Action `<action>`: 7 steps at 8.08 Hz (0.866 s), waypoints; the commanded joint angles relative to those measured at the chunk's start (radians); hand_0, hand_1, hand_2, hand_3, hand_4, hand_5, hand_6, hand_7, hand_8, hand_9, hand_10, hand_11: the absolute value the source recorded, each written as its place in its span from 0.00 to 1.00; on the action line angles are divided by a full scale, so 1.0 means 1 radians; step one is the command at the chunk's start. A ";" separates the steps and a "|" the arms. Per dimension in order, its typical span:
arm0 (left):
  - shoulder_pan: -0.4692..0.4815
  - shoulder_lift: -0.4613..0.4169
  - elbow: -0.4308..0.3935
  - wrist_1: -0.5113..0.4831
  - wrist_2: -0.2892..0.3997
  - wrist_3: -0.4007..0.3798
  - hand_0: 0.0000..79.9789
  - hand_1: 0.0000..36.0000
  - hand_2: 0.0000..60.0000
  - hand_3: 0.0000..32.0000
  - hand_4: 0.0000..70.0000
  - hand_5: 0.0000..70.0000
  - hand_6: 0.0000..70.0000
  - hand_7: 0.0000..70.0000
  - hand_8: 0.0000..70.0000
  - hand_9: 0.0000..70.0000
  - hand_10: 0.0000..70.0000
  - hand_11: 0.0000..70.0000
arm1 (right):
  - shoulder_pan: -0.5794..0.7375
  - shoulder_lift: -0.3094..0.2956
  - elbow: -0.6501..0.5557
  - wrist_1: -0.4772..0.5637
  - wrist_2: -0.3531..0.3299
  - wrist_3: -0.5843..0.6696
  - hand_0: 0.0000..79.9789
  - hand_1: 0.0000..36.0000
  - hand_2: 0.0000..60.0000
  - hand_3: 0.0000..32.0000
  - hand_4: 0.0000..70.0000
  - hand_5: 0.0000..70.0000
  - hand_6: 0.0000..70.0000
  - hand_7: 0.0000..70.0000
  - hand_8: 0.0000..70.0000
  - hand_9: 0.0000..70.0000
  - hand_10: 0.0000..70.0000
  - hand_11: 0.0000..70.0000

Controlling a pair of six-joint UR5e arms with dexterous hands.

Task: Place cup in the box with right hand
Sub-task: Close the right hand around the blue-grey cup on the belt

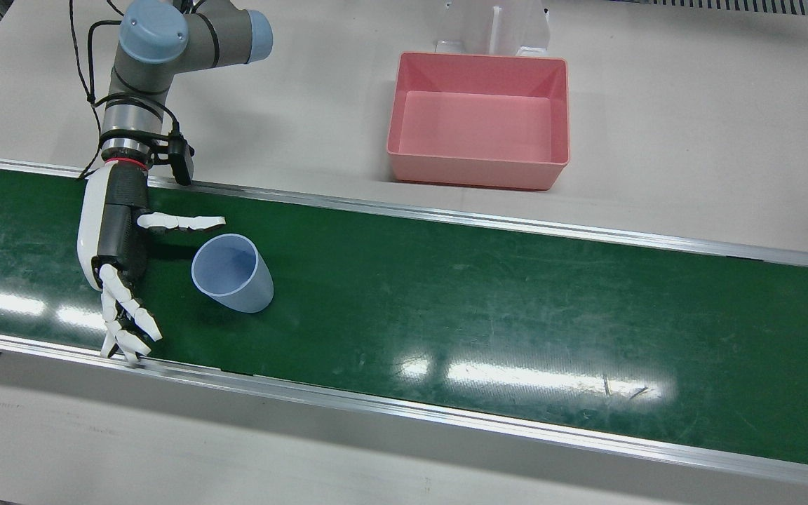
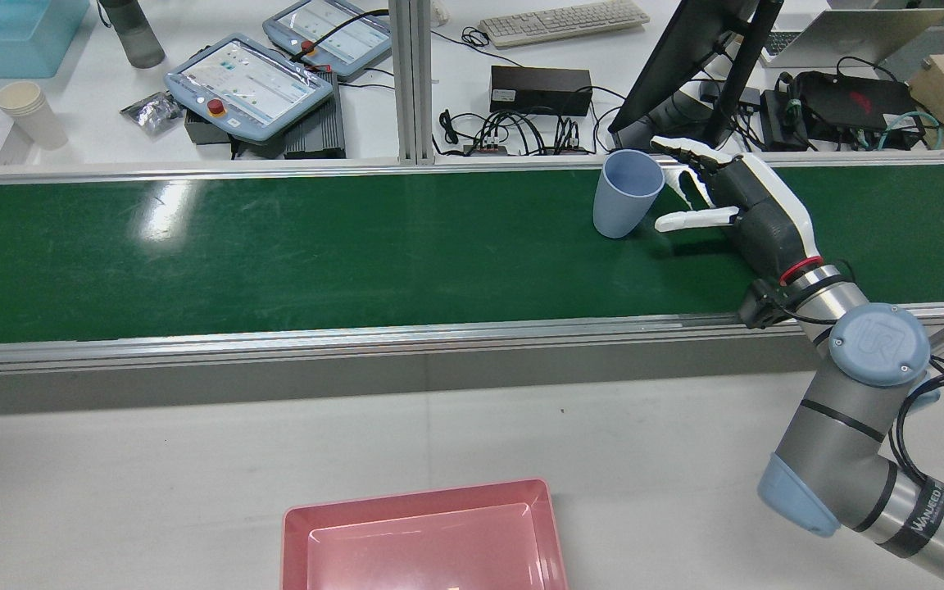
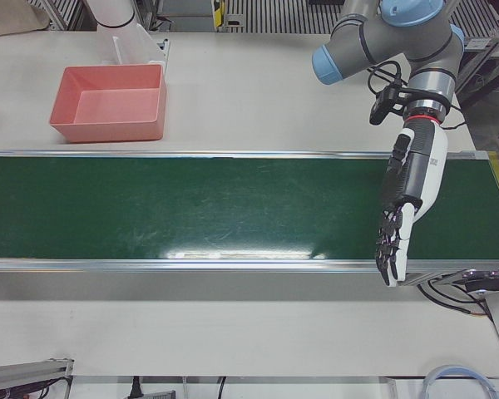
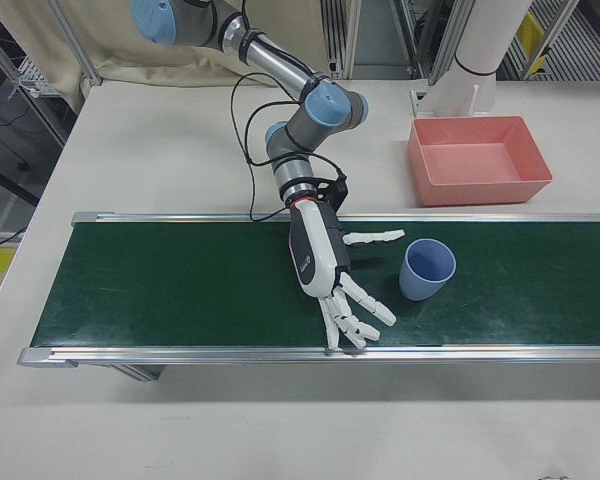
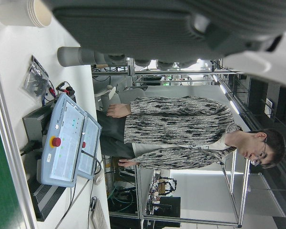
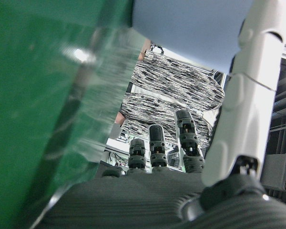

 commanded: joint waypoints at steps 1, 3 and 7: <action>0.000 0.000 0.001 0.000 0.000 0.000 0.00 0.00 0.00 0.00 0.00 0.00 0.00 0.00 0.00 0.00 0.00 0.00 | -0.002 0.029 -0.004 0.000 0.000 -0.031 0.68 0.56 0.00 0.00 0.11 0.09 0.12 0.44 0.12 0.22 0.00 0.00; 0.000 0.000 0.001 0.000 0.000 0.000 0.00 0.00 0.00 0.00 0.00 0.00 0.00 0.00 0.00 0.00 0.00 0.00 | -0.002 0.060 -0.004 -0.023 0.020 -0.079 0.68 0.58 0.06 0.00 0.14 0.09 0.14 0.54 0.14 0.27 0.00 0.02; 0.000 -0.002 0.003 0.000 0.000 0.000 0.00 0.00 0.00 0.00 0.00 0.00 0.00 0.00 0.00 0.00 0.00 0.00 | 0.024 0.020 0.125 -0.153 0.032 -0.087 0.59 0.99 1.00 0.00 1.00 0.28 0.72 1.00 1.00 1.00 1.00 1.00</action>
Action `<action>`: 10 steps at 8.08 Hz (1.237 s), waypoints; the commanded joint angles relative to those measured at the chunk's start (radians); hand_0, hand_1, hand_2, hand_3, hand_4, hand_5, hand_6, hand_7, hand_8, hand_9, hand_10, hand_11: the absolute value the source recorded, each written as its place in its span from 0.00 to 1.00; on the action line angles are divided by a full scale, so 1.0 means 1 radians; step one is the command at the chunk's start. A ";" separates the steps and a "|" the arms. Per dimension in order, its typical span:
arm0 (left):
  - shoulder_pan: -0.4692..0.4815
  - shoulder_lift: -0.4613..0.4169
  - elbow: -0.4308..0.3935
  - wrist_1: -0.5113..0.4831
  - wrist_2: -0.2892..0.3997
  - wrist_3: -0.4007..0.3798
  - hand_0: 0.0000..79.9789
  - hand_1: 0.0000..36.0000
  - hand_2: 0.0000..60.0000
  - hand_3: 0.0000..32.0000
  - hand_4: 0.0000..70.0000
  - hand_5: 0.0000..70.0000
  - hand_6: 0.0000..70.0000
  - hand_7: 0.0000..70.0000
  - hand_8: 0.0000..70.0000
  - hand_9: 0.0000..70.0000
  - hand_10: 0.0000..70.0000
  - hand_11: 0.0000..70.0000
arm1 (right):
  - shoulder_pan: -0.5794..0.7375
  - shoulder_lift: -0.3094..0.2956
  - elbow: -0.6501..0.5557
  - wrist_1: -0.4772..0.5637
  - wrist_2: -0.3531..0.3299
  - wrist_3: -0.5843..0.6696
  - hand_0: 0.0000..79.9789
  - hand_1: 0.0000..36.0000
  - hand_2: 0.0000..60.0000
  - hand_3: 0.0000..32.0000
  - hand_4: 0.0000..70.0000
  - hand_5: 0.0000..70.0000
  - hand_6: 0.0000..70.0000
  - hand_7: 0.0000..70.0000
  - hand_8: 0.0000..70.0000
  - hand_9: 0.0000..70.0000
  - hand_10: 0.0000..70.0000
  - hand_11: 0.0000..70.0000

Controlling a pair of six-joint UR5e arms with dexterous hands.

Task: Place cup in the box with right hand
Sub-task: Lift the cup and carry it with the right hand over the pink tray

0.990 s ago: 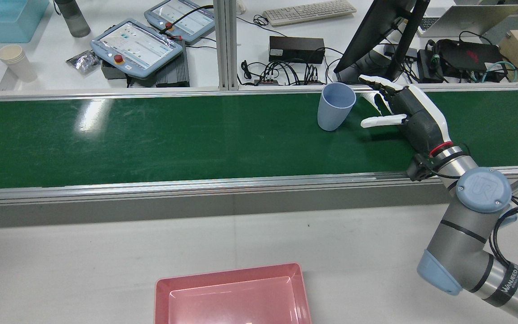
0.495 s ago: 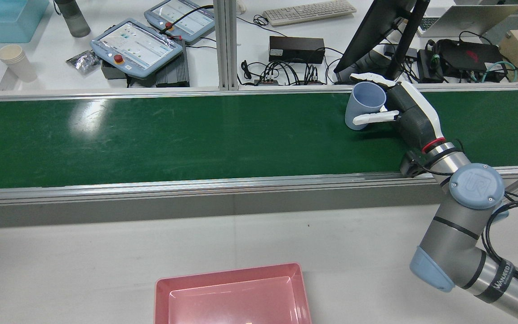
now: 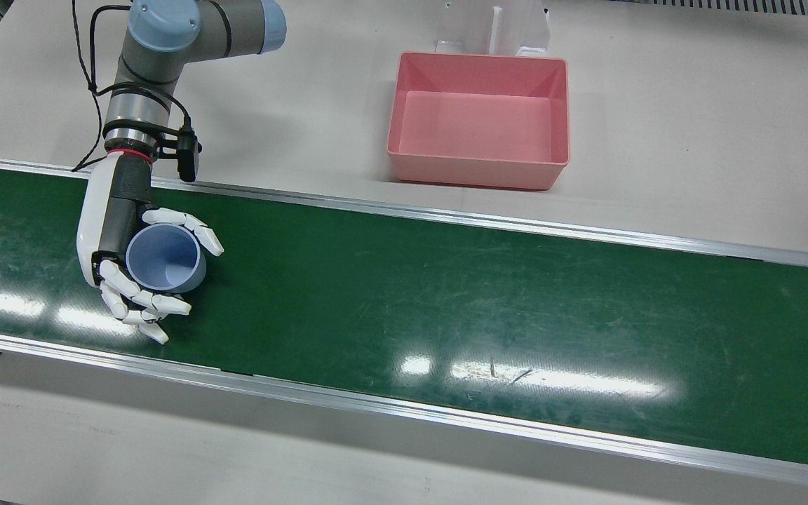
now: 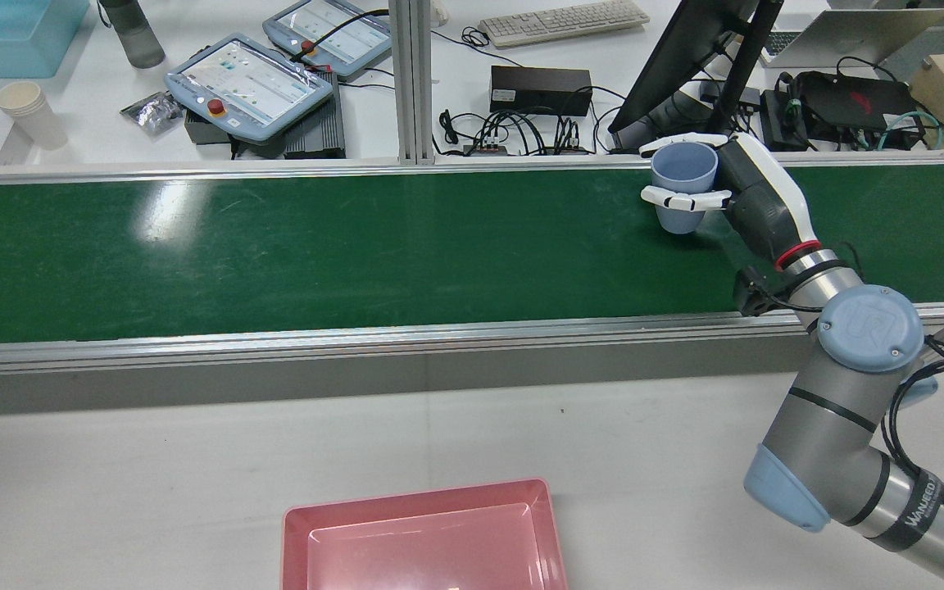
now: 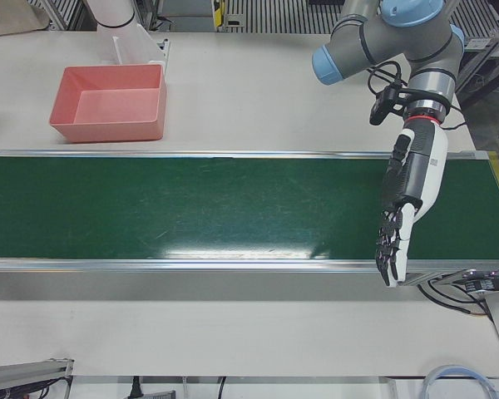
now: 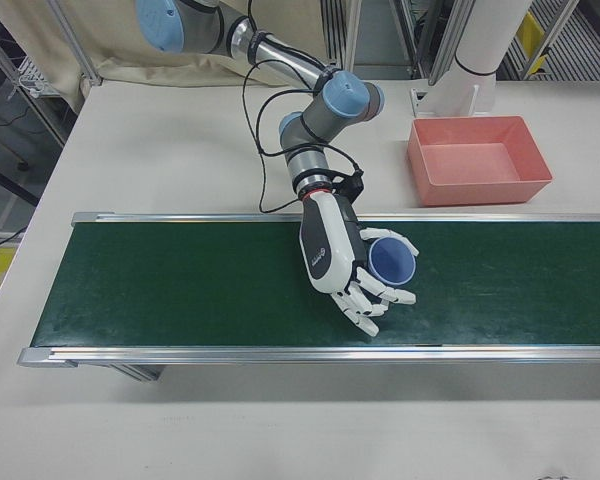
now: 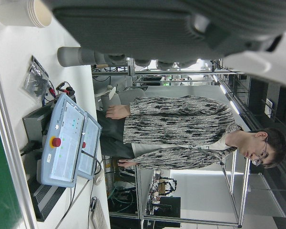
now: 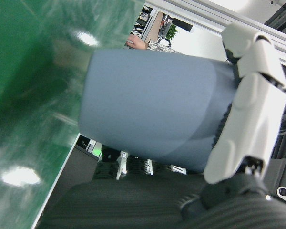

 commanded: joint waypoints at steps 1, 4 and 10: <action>0.000 0.000 -0.001 0.000 0.000 0.000 0.00 0.00 0.00 0.00 0.00 0.00 0.00 0.00 0.00 0.00 0.00 0.00 | 0.038 -0.047 0.137 -0.024 0.002 -0.013 0.59 1.00 1.00 0.00 1.00 0.28 0.72 1.00 1.00 1.00 1.00 1.00; 0.000 0.001 -0.001 0.000 0.000 0.000 0.00 0.00 0.00 0.00 0.00 0.00 0.00 0.00 0.00 0.00 0.00 0.00 | -0.039 -0.090 0.391 -0.032 -0.006 -0.078 0.57 0.96 1.00 0.00 1.00 0.28 0.71 1.00 1.00 1.00 1.00 1.00; -0.002 0.001 -0.002 0.000 0.000 0.000 0.00 0.00 0.00 0.00 0.00 0.00 0.00 0.00 0.00 0.00 0.00 0.00 | -0.633 -0.048 0.573 -0.035 0.158 -0.496 0.50 0.62 1.00 0.00 1.00 0.24 0.69 1.00 1.00 1.00 1.00 1.00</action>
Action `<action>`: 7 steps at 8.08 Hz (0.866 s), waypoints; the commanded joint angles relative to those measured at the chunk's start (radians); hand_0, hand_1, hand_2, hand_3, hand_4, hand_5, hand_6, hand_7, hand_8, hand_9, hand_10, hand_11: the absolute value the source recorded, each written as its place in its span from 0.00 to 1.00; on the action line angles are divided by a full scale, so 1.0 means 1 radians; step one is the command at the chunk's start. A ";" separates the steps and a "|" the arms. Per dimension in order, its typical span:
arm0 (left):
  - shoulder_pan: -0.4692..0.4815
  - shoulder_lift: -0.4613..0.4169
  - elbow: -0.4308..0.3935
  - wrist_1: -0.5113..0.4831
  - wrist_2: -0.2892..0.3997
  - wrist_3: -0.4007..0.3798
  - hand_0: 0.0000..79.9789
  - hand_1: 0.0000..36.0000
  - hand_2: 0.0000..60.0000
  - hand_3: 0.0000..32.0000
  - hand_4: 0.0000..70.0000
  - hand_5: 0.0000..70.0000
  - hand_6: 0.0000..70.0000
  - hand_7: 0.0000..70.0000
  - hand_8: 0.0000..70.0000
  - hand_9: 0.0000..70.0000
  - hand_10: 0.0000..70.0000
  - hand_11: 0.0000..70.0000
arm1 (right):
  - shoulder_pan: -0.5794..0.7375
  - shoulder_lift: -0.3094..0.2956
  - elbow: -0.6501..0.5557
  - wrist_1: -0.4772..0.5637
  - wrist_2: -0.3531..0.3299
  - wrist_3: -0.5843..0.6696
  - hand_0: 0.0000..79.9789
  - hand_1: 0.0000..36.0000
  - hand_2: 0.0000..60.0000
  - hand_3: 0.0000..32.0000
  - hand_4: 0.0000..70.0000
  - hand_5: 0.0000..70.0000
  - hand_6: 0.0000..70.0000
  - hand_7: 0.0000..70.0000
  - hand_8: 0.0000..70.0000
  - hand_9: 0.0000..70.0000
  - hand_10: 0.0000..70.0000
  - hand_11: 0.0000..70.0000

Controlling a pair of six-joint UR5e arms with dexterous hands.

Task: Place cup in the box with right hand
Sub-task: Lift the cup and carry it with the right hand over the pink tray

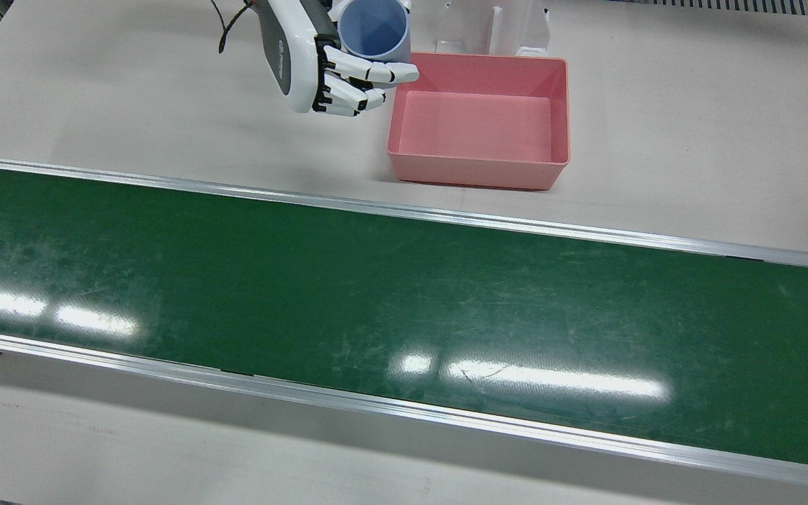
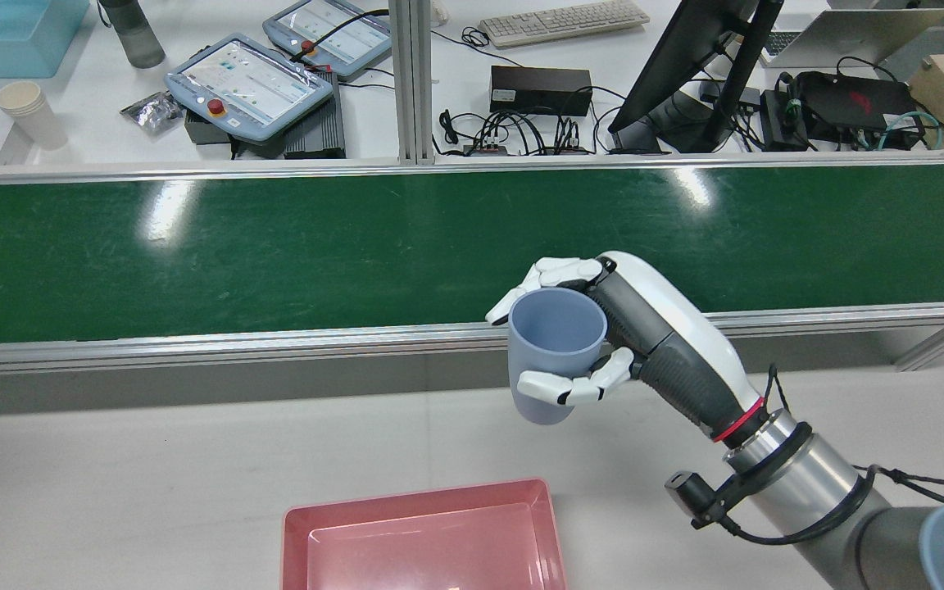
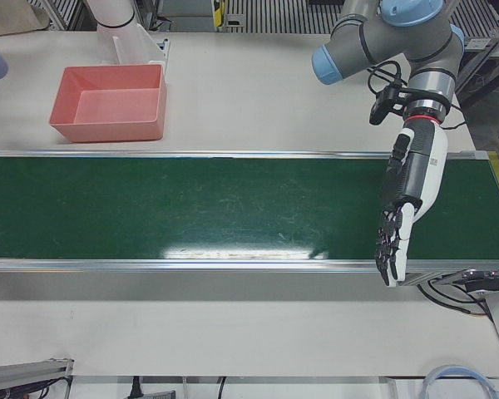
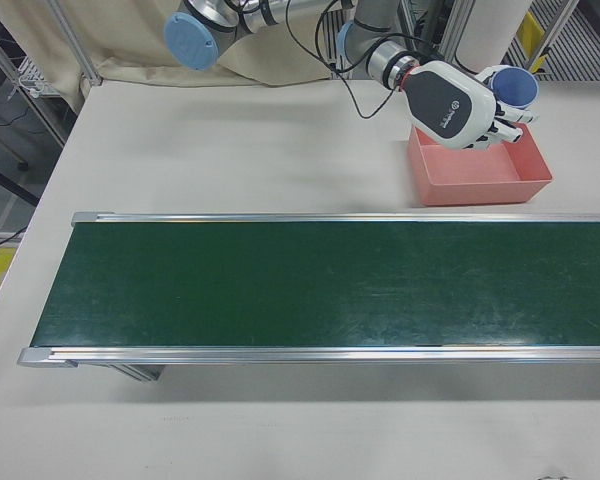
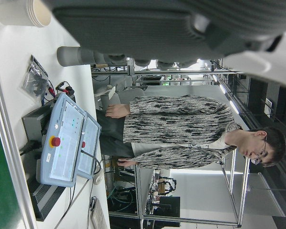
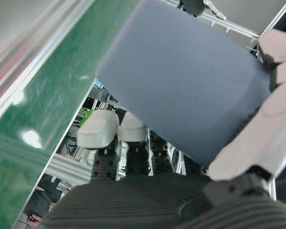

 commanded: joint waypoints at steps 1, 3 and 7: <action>-0.001 0.001 0.001 0.000 0.000 0.000 0.00 0.00 0.00 0.00 0.00 0.00 0.00 0.00 0.00 0.00 0.00 0.00 | -0.191 0.018 -0.003 0.007 0.070 -0.098 0.48 0.55 1.00 0.00 0.93 0.23 0.68 1.00 1.00 1.00 1.00 1.00; 0.000 0.000 0.001 0.000 0.000 0.000 0.00 0.00 0.00 0.00 0.00 0.00 0.00 0.00 0.00 0.00 0.00 0.00 | -0.288 0.013 -0.044 0.075 0.191 -0.091 0.59 0.27 0.21 0.00 0.37 0.17 0.49 1.00 0.82 1.00 0.64 0.91; 0.000 0.001 0.000 0.000 0.000 0.000 0.00 0.00 0.00 0.00 0.00 0.00 0.00 0.00 0.00 0.00 0.00 0.00 | -0.321 0.014 -0.198 0.332 0.187 -0.099 0.59 0.15 0.00 0.00 0.00 0.04 0.00 0.00 0.01 0.04 0.00 0.00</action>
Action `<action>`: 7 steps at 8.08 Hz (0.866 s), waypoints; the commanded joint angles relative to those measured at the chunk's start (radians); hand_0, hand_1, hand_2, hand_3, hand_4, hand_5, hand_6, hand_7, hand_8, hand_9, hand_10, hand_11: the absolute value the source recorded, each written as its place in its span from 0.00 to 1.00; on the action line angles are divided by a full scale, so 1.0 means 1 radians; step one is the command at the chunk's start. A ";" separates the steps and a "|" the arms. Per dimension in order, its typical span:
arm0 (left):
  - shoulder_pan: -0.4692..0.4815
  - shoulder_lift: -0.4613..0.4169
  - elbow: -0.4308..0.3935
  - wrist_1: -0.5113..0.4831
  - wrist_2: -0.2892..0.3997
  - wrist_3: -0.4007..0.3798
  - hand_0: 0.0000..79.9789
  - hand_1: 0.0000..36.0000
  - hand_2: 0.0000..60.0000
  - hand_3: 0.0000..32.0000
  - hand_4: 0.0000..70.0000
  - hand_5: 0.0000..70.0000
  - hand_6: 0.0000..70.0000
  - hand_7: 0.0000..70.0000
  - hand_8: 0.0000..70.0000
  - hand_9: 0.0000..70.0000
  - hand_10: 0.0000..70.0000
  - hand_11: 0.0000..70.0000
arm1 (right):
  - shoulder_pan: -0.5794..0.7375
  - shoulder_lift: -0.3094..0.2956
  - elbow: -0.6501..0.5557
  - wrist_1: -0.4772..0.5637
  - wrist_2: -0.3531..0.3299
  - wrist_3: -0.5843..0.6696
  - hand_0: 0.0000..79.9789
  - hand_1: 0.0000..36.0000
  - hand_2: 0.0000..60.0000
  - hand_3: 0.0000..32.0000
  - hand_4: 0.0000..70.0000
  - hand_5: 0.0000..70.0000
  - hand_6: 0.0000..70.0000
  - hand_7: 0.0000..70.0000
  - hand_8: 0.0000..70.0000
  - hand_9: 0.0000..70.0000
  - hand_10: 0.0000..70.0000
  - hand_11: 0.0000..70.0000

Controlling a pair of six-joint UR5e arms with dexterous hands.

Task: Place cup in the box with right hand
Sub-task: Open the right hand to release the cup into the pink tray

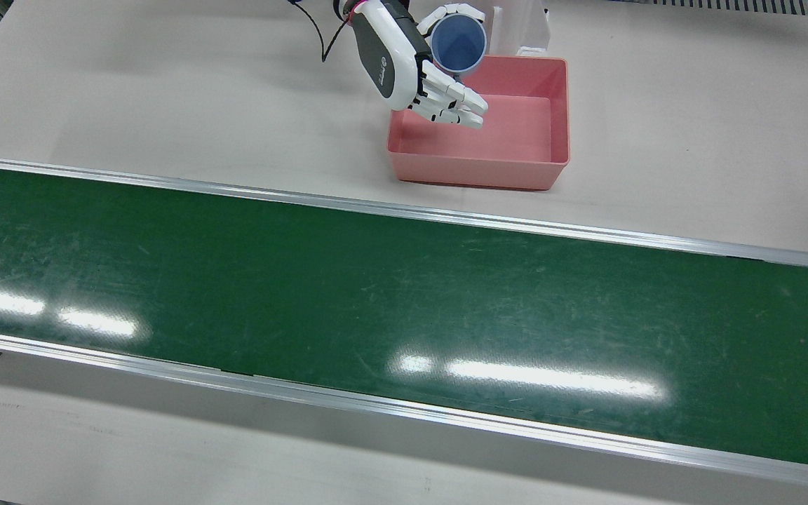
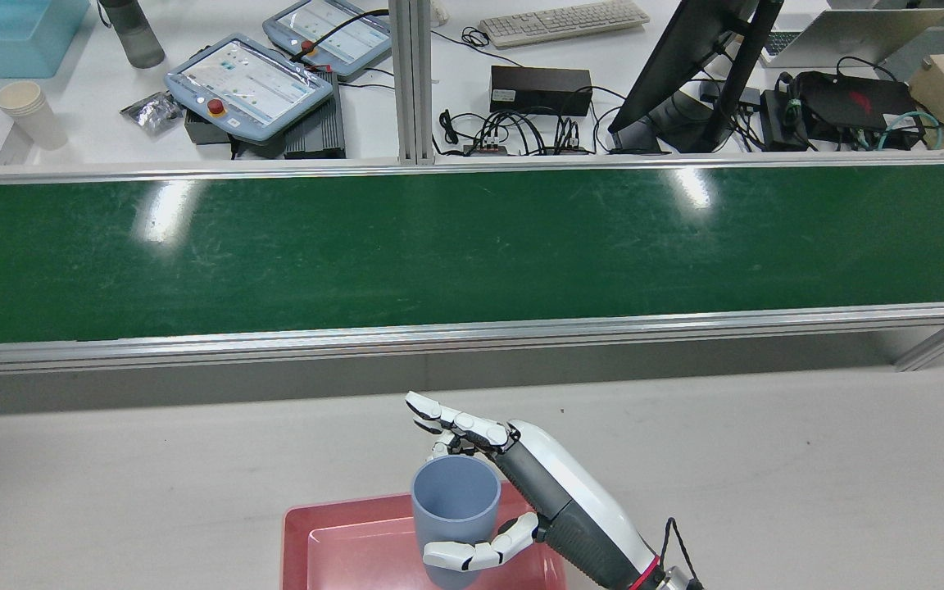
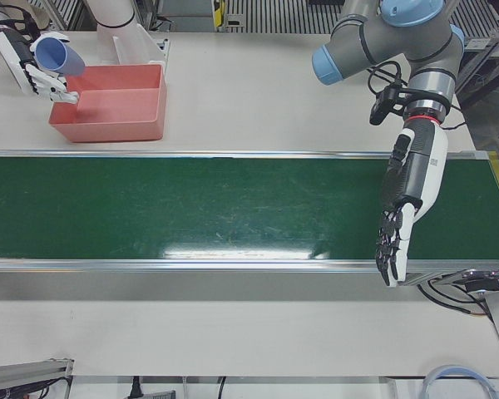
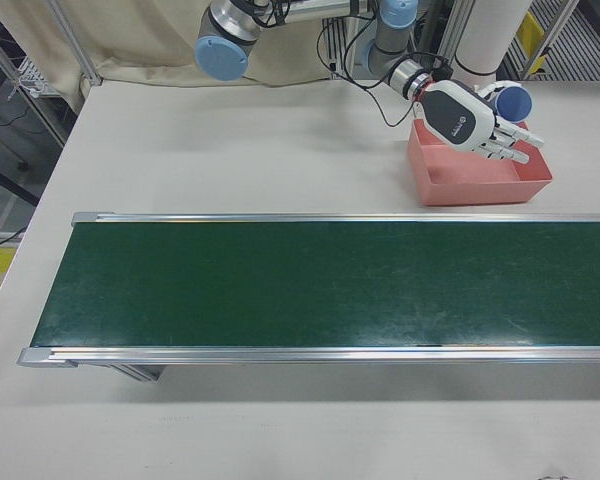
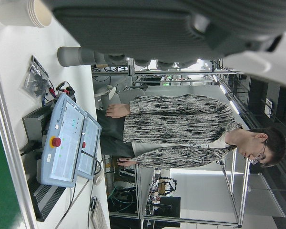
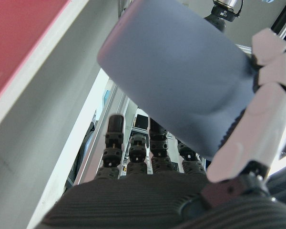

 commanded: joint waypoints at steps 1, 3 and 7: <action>0.000 0.000 -0.002 0.000 0.000 0.000 0.00 0.00 0.00 0.00 0.00 0.00 0.00 0.00 0.00 0.00 0.00 0.00 | -0.011 -0.005 -0.032 0.050 -0.004 -0.001 0.59 0.15 0.00 0.00 0.00 0.04 0.00 0.00 0.03 0.05 0.00 0.00; -0.001 0.000 -0.002 0.000 0.000 0.000 0.00 0.00 0.00 0.00 0.00 0.00 0.00 0.00 0.00 0.00 0.00 0.00 | -0.006 -0.005 -0.023 0.049 -0.006 0.001 0.59 0.18 0.00 0.00 0.00 0.05 0.00 0.00 0.05 0.07 0.00 0.00; 0.000 0.000 -0.002 0.000 0.000 0.000 0.00 0.00 0.00 0.00 0.00 0.00 0.00 0.00 0.00 0.00 0.00 0.00 | 0.335 -0.125 0.122 -0.059 -0.151 0.196 0.60 0.25 0.00 0.00 0.00 0.05 0.03 0.02 0.06 0.09 0.00 0.00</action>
